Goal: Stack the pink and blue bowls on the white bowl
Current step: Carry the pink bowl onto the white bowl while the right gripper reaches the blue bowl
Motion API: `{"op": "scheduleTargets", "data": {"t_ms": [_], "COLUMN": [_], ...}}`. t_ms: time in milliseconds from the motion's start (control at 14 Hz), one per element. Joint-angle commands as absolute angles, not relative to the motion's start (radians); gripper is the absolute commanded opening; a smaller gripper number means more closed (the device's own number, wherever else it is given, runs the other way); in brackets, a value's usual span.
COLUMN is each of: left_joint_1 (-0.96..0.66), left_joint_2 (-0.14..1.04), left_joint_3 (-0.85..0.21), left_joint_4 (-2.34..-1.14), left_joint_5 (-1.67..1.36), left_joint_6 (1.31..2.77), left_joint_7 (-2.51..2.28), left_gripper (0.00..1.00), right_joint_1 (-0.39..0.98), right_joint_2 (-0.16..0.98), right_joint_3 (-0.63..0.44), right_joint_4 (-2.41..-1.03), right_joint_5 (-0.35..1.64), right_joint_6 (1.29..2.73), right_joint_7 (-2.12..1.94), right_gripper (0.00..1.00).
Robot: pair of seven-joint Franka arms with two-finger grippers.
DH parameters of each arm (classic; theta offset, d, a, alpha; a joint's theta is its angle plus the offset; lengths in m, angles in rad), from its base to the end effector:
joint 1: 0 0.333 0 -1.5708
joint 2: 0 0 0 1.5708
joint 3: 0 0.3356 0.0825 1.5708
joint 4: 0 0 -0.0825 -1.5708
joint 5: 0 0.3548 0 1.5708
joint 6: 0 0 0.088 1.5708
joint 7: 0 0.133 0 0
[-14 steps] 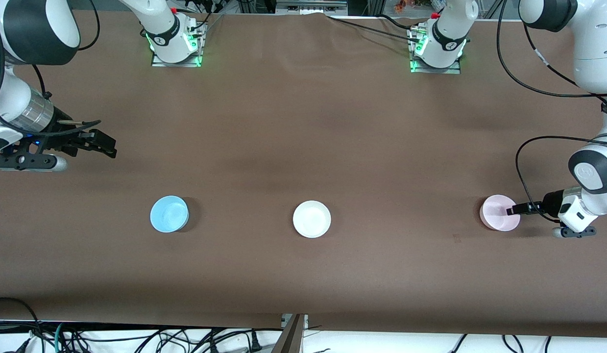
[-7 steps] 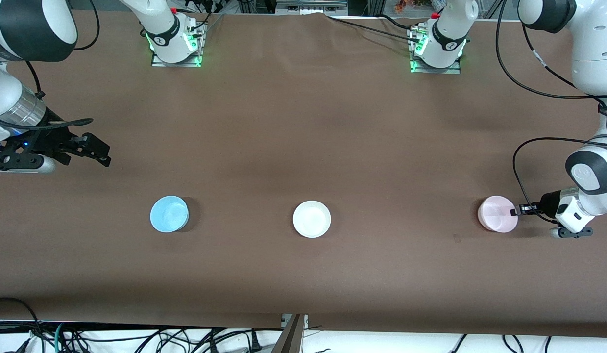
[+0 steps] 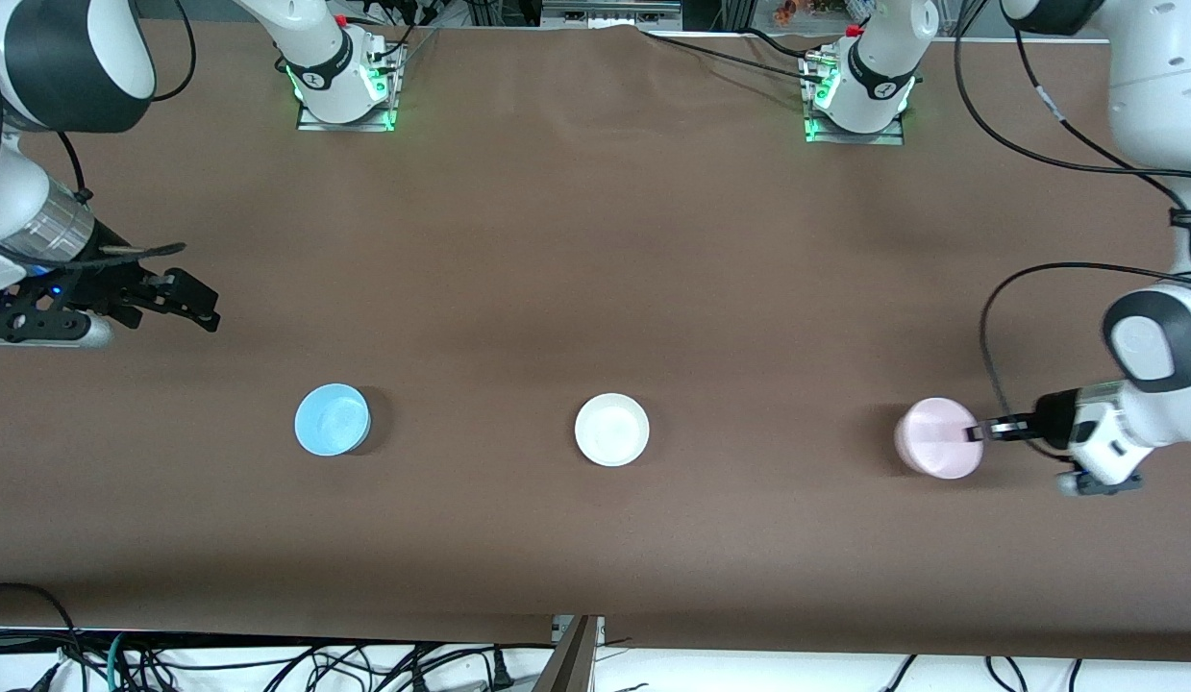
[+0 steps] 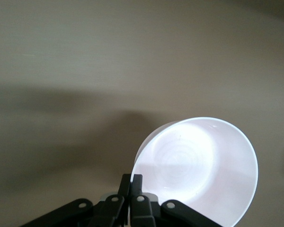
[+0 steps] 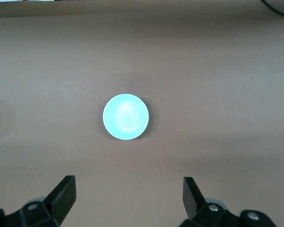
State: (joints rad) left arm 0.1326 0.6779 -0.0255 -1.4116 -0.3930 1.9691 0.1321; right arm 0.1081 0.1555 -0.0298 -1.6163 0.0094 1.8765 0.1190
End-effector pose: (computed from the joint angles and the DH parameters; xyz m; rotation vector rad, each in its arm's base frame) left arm 0.6979 0.0444 0.3023 2.7514 0.2150 -0.1036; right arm 0.5970 0.0490 0.5387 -3.1219 0.0663 -0.1622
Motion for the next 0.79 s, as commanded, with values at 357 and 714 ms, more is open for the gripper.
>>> {"op": "scheduleTargets", "data": {"t_ms": [357, 714], "left_joint_1": [-0.208, -0.337], "left_joint_2": [0.698, 0.813], "left_joint_3": [-0.156, -0.181], "left_joint_4": [-1.376, -1.264], "left_joint_5": [-0.18, -0.112], "left_joint_6": [2.172, 2.287], "left_joint_7": [-0.504, -0.696], "left_gripper": [0.0, 0.0], "right_joint_1": [0.095, 0.072], "right_joint_2": [0.267, 0.477], "right_joint_3": [-0.032, -0.037], "right_joint_4": [-1.606, -1.605], "right_joint_5": [0.009, 0.021], "right_joint_6": [1.931, 2.127], "right_joint_7": [0.069, 0.009], "right_gripper": [1.0, 0.99]}}
